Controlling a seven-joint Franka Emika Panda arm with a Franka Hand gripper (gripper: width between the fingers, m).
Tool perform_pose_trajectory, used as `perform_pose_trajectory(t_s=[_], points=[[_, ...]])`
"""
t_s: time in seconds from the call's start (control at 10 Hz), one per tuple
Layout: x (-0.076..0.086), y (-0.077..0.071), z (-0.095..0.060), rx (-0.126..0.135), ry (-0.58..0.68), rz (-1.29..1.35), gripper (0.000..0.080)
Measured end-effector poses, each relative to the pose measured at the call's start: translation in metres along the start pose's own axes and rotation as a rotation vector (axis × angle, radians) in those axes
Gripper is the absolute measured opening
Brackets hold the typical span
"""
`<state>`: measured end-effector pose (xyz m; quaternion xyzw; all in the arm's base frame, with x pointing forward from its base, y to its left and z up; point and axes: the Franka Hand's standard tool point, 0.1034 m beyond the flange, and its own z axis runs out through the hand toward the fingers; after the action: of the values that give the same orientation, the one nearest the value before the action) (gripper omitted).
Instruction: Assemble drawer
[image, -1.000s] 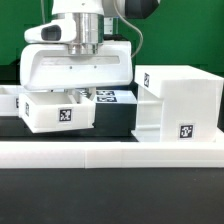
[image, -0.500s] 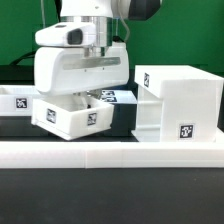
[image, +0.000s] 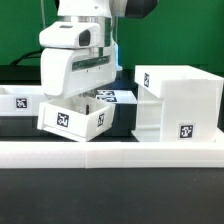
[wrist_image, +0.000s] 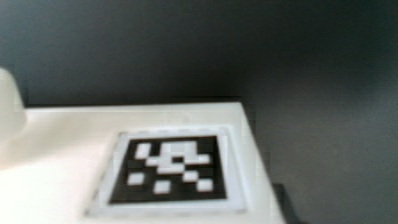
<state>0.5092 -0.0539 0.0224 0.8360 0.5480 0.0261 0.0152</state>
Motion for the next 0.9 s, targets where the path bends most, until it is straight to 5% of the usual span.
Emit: perform_pose_trajectory(t_s=[0.7, 0.9], points=[[0.004, 0.001, 0.0, 0.0, -0.023, -0.243, 0.0041], [-0.013, 0.006, 0.001, 0.003, -0.014, -0.283, 0.0041]])
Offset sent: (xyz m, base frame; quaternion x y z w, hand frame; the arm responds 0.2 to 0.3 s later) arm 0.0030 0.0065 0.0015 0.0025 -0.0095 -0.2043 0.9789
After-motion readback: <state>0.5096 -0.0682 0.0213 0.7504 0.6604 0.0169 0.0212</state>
